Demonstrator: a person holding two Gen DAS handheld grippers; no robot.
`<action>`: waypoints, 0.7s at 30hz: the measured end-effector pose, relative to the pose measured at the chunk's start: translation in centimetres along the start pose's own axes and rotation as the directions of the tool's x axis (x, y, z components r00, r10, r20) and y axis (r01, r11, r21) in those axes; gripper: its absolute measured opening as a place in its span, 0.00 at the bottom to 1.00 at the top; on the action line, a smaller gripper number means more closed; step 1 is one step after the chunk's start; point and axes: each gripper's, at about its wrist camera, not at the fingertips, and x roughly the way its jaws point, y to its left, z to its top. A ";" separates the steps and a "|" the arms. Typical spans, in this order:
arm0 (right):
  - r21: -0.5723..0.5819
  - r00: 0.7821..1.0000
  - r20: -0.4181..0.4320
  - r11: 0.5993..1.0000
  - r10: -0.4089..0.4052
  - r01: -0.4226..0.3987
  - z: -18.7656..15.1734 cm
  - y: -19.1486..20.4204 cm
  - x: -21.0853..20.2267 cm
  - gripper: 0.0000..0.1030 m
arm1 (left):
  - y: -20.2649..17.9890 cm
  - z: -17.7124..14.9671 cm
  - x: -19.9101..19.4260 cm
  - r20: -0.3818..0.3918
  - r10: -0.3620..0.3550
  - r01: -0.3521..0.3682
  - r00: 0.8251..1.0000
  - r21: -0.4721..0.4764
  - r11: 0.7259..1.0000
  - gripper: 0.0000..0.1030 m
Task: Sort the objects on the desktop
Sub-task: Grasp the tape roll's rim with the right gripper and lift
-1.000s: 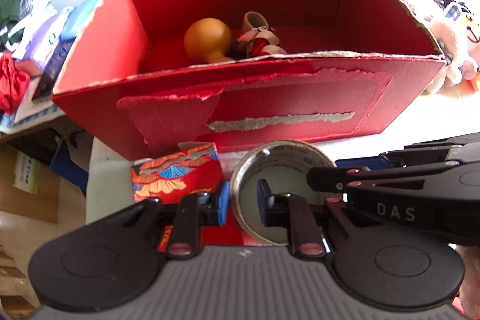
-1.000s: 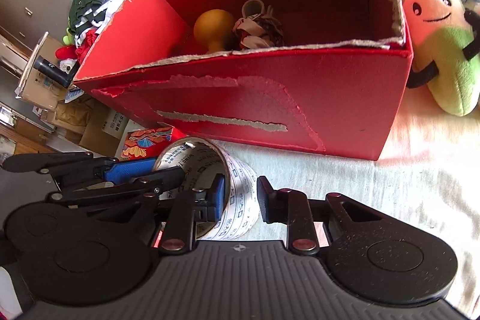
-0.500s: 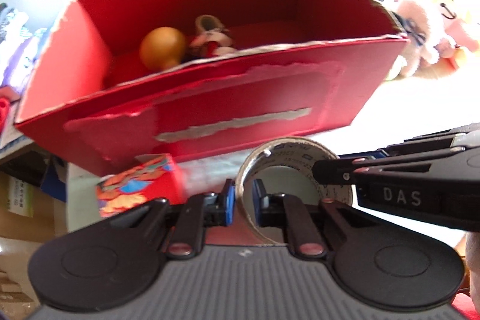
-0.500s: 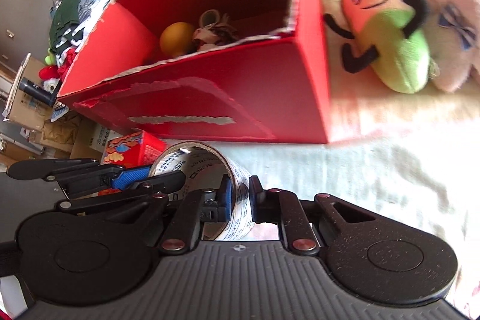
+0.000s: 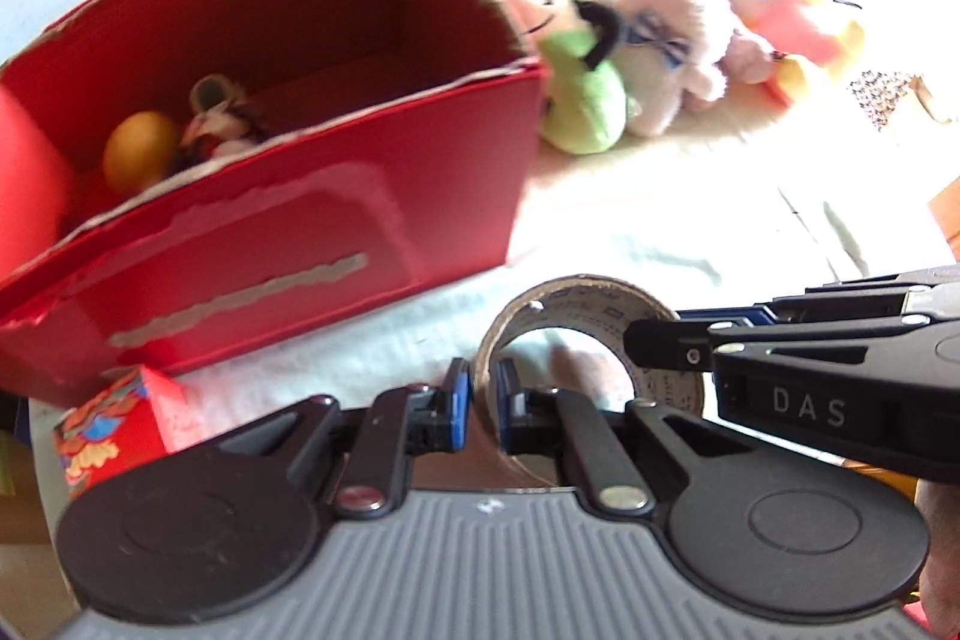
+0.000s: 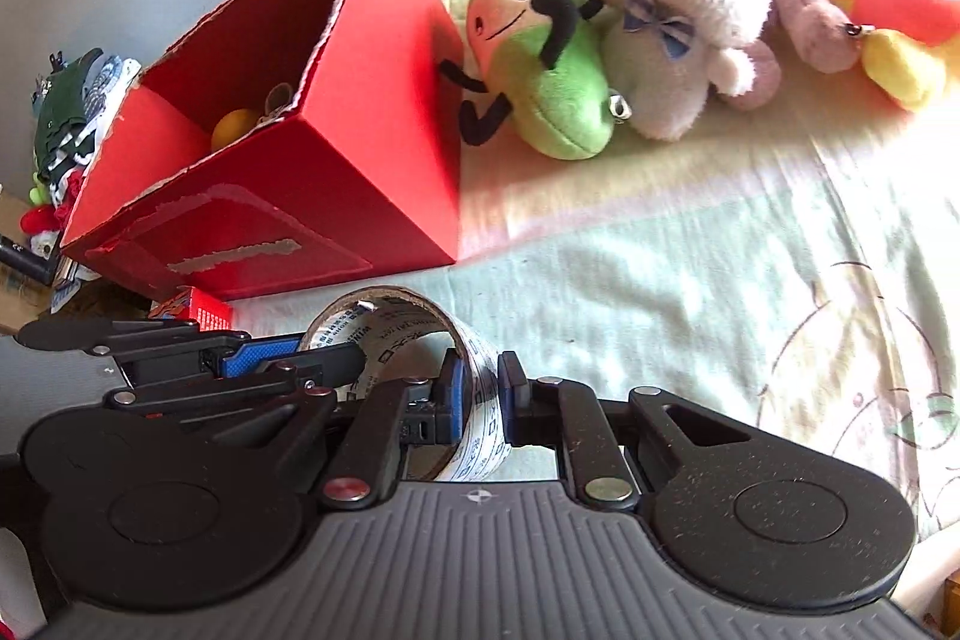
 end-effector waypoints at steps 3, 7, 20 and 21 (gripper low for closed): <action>0.018 1.000 0.021 1.000 -0.017 0.016 0.0 -0.5 -0.8 0.12 | -1.4 0.5 0.0 0.005 -0.015 0.015 1.000 0.029 0.999 0.04; 0.039 0.998 0.057 0.999 -0.031 0.029 0.3 -1.6 -2.2 0.12 | -2.9 1.3 -0.6 0.023 -0.032 0.031 0.999 0.055 0.998 0.04; 0.042 0.978 0.204 0.998 -0.047 0.040 2.8 -1.6 -6.0 0.13 | -5.6 5.1 -3.9 0.131 -0.035 0.018 0.991 0.127 0.992 0.04; 0.039 0.977 0.210 0.999 -0.045 0.038 3.0 -1.5 -6.1 0.13 | -5.7 5.3 -4.1 0.138 -0.033 0.014 0.990 0.130 0.991 0.04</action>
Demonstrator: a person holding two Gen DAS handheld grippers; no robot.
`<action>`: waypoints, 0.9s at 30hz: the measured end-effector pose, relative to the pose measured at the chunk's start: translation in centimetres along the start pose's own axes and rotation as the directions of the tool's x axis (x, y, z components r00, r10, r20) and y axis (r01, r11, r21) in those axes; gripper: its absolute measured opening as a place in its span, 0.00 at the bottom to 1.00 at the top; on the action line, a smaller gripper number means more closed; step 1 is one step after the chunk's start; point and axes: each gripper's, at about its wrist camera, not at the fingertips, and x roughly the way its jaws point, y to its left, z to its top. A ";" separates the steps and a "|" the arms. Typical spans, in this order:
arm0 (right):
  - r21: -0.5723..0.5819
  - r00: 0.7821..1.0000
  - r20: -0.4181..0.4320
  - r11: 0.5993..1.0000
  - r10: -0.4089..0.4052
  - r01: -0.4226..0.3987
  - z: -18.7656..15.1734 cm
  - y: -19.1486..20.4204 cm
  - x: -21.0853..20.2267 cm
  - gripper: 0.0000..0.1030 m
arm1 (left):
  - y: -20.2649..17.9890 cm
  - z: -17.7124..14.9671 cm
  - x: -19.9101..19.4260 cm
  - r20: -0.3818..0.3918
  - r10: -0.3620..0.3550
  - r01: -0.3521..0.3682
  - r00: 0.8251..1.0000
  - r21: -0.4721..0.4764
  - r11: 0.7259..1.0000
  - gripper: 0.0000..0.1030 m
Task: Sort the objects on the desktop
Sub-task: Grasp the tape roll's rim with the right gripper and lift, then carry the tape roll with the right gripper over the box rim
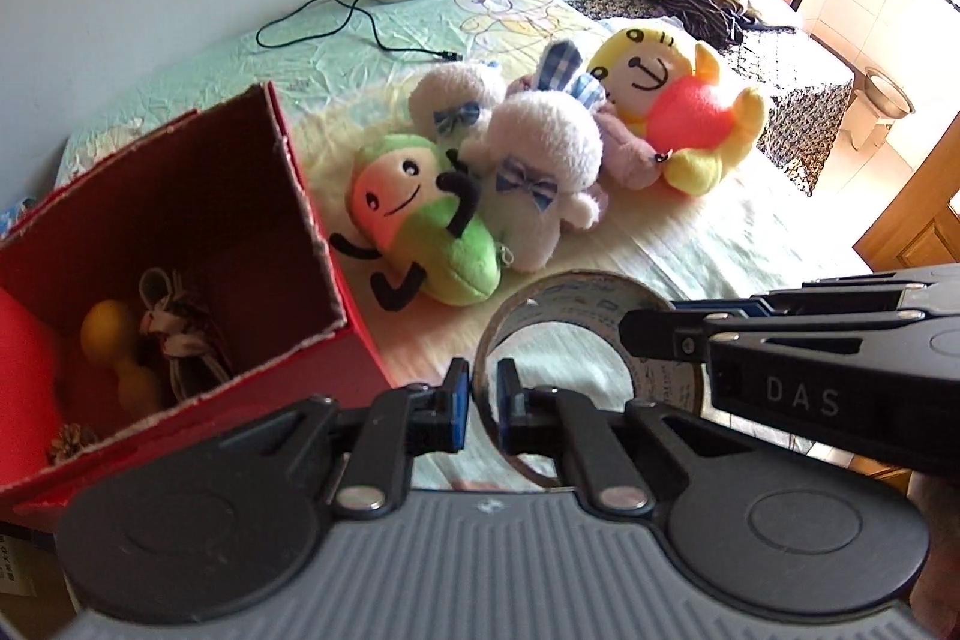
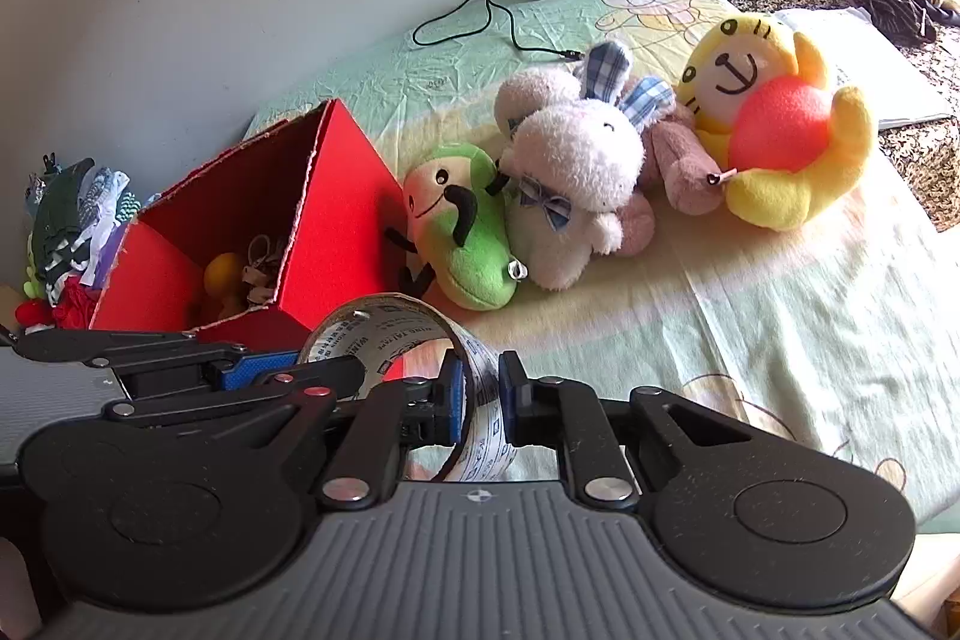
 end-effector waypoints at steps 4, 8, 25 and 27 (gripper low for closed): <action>-0.011 0.999 0.032 1.000 0.012 -0.012 1.1 0.6 -0.7 0.13 | 0.3 1.0 -0.9 0.030 0.010 -0.010 1.000 0.011 1.000 0.04; -0.032 0.996 0.082 0.999 0.026 -0.024 2.8 1.5 -1.5 0.14 | 0.6 2.2 -2.3 0.078 0.028 -0.029 0.997 0.016 0.999 0.04; -0.218 0.975 0.128 0.965 0.180 -0.149 9.9 10.6 2.4 0.14 | 9.8 6.3 -6.4 0.196 0.192 -0.180 0.962 -0.078 0.981 0.04; -0.238 0.971 0.105 0.954 0.214 -0.185 10.4 12.0 3.8 0.14 | 11.7 6.3 -6.5 0.186 0.228 -0.212 0.956 -0.102 0.972 0.04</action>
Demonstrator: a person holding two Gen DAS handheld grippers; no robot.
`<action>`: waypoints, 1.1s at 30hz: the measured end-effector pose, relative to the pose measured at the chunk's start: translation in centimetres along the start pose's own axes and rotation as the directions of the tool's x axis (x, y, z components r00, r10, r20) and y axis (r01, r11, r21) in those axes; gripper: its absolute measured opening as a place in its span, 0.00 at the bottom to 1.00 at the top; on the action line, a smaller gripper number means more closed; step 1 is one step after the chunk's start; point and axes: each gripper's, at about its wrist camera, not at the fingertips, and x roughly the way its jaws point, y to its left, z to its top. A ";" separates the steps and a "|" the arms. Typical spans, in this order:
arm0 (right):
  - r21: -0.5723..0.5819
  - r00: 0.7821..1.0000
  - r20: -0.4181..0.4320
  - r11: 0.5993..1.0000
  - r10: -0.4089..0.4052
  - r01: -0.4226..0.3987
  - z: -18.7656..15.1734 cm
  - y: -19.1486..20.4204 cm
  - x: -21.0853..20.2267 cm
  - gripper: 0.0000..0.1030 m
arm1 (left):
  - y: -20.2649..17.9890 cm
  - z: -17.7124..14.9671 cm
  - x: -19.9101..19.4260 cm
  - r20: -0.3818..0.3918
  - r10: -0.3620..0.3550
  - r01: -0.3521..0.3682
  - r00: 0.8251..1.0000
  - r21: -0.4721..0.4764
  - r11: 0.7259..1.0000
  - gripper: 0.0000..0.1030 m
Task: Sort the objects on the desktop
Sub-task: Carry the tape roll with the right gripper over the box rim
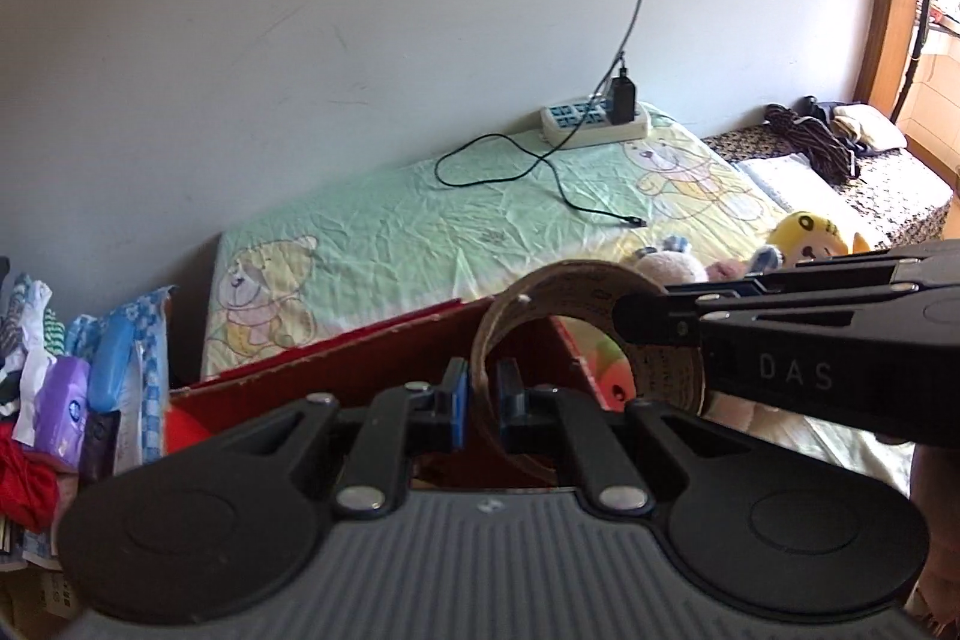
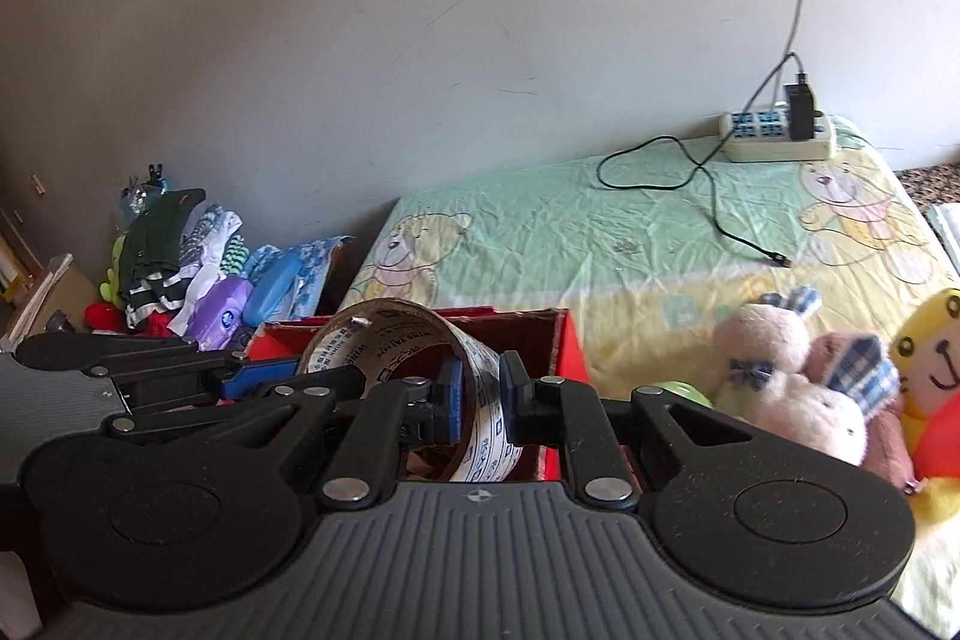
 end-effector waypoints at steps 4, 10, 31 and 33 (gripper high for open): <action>-0.019 0.995 -0.053 0.996 0.081 -0.082 0.4 1.9 4.1 0.13 | 4.0 -0.2 1.2 -0.038 0.064 -0.065 0.997 -0.037 0.997 0.04; -0.008 0.975 -0.122 0.982 0.187 -0.189 0.4 4.4 9.6 0.13 | 8.7 -1.3 3.3 -0.098 0.147 -0.153 0.984 -0.053 0.987 0.04; 0.094 0.885 -0.318 0.940 0.341 -0.328 -0.9 5.3 20.3 0.11 | 14.3 -3.8 9.3 -0.215 0.265 -0.270 0.940 0.006 0.963 0.05; 0.105 0.881 -0.325 0.939 0.345 -0.328 -1.1 5.2 20.8 0.10 | 14.2 -3.8 9.6 -0.216 0.274 -0.276 0.937 0.018 0.961 0.05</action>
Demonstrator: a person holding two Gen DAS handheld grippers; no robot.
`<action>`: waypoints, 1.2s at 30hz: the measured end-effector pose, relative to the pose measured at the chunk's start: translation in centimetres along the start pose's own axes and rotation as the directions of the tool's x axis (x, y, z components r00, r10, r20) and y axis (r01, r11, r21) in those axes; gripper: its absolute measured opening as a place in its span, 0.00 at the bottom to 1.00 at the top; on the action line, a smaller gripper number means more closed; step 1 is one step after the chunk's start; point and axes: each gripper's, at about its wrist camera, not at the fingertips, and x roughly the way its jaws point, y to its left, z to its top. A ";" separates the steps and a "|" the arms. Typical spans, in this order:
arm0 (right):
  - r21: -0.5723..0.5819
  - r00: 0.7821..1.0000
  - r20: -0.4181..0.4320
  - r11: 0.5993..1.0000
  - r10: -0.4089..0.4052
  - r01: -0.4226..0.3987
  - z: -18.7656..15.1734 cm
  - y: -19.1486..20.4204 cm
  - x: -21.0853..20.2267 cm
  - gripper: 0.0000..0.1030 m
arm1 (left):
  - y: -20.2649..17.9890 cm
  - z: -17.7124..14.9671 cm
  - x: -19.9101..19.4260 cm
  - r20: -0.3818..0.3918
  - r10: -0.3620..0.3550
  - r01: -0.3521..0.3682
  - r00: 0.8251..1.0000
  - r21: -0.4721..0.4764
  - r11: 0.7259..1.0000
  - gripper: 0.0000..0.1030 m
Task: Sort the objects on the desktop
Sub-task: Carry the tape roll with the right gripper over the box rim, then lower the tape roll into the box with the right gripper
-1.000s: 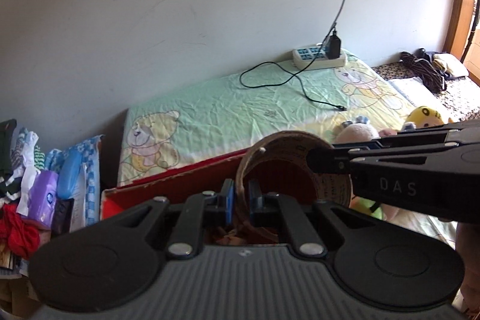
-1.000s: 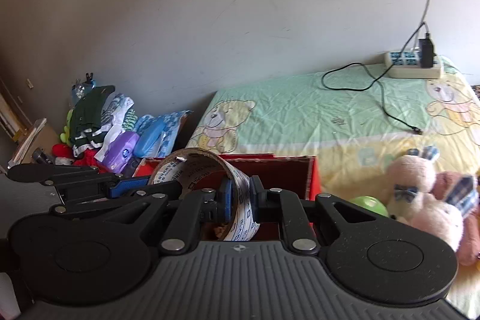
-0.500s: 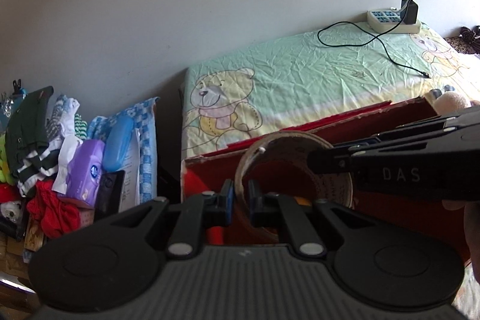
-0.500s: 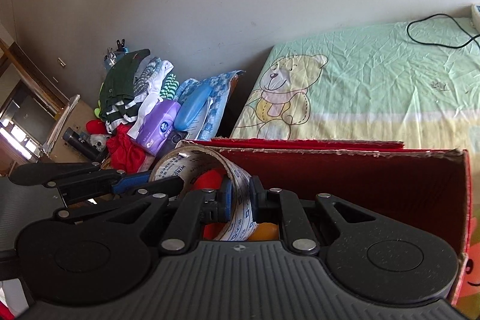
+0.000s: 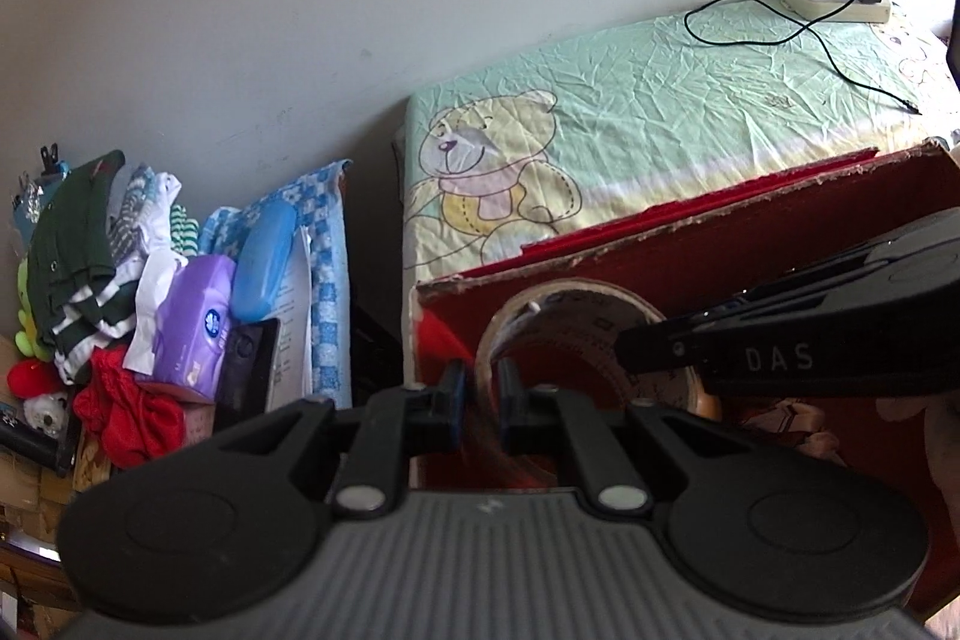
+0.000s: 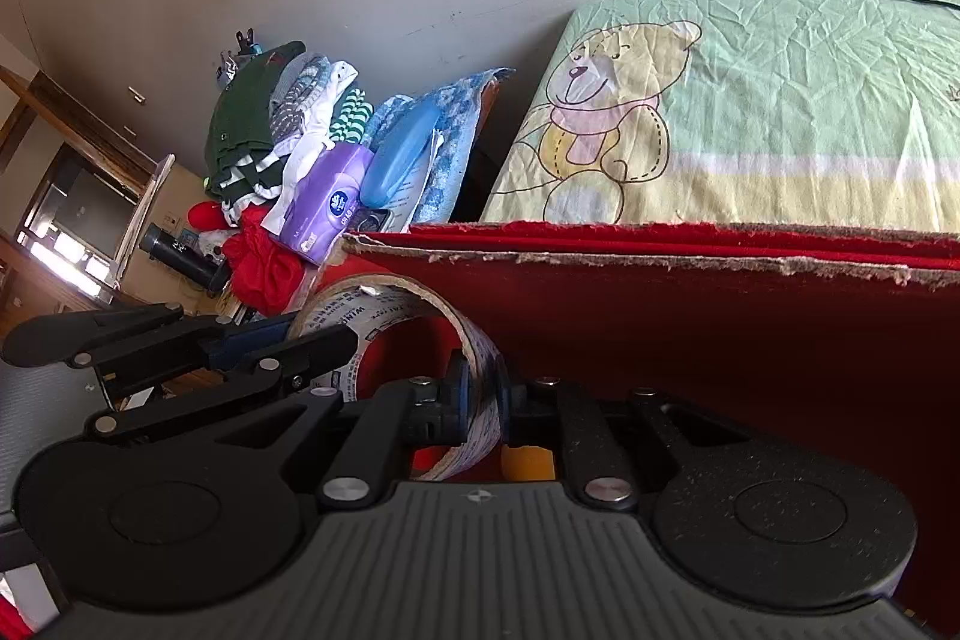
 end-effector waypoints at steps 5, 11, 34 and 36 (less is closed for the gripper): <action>0.023 1.000 -0.024 1.000 -0.009 0.010 -0.2 -0.7 0.7 0.09 | -0.1 0.3 0.9 -0.018 -0.008 0.008 1.000 0.004 1.000 0.06; 0.019 0.996 -0.055 0.997 -0.073 0.075 -0.2 -1.1 0.6 0.08 | -1.0 0.5 1.6 -0.037 -0.041 0.042 0.998 0.020 0.999 0.07; 0.125 0.973 -0.136 0.971 -0.184 0.202 -1.0 -2.0 2.6 0.10 | -2.7 0.1 5.6 -0.151 -0.089 0.099 0.984 0.059 0.993 0.27; 0.158 0.975 -0.140 0.969 -0.170 0.192 -1.2 -2.3 2.6 0.10 | -3.1 0.1 5.8 -0.162 -0.079 0.092 0.984 0.075 0.993 0.29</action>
